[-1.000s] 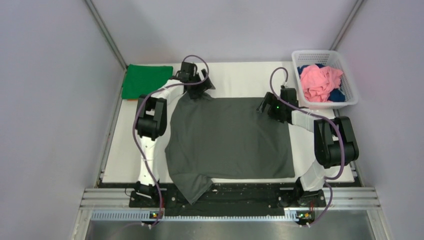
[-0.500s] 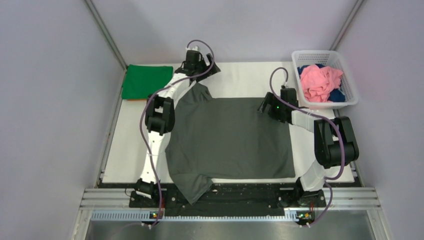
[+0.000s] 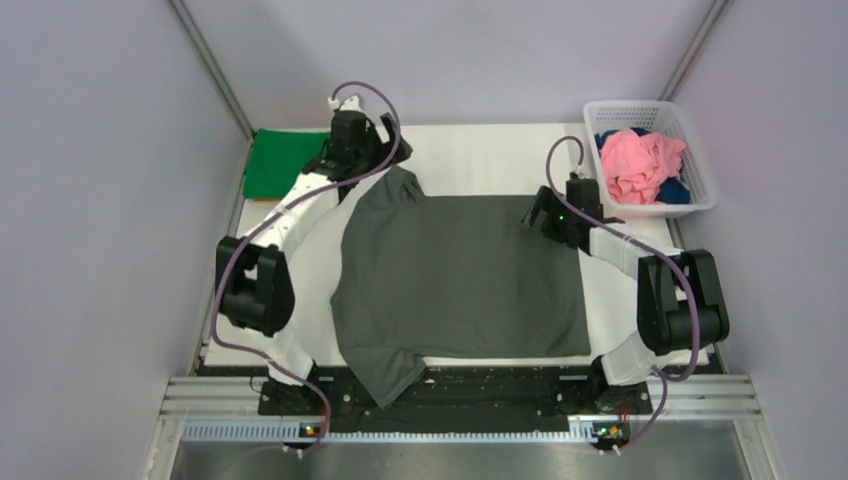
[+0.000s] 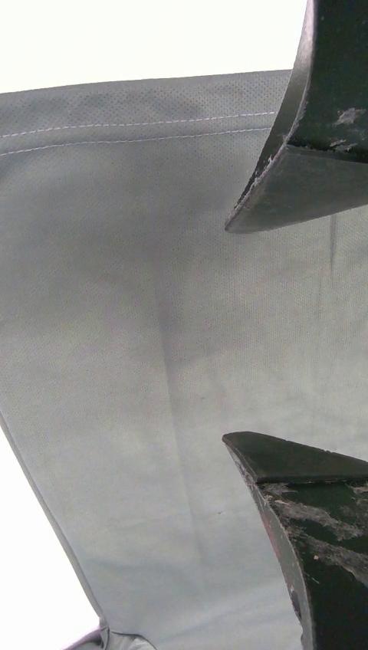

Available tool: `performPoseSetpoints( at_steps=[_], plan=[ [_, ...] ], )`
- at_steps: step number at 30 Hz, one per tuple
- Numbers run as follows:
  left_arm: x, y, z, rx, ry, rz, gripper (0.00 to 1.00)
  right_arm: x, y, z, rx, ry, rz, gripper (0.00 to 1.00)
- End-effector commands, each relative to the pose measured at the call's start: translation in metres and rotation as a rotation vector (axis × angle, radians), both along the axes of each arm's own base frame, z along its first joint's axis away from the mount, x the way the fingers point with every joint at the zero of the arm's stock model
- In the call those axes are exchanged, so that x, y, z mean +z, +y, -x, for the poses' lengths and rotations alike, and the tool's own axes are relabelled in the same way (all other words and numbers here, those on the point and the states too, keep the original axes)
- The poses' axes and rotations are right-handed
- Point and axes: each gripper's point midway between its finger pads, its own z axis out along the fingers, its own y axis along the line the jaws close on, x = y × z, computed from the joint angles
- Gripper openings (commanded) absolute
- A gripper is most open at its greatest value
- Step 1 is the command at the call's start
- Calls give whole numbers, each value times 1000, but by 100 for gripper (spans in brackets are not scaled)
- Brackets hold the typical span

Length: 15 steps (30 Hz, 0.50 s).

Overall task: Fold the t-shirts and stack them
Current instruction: Flatten out the tshirt

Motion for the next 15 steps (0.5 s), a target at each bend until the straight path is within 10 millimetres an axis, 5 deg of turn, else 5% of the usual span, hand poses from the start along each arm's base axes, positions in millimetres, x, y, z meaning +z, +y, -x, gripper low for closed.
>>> performPoseSetpoints(
  at_steps=[1, 7, 12, 15],
  plan=[
    [-75, 17, 40, 6, 175, -89, 99, 4, -4, 2, -14, -20, 14, 99],
    [-141, 14, 66, -39, 394, -120, 99, -17, -10, 5, -38, 32, 46, 99],
    [-178, 11, 59, -41, 478, -138, 99, -30, -17, -1, -63, 66, 82, 99],
    [-197, 27, 47, 54, 529, -213, 99, -39, -14, -6, -64, 92, 78, 99]
  ],
)
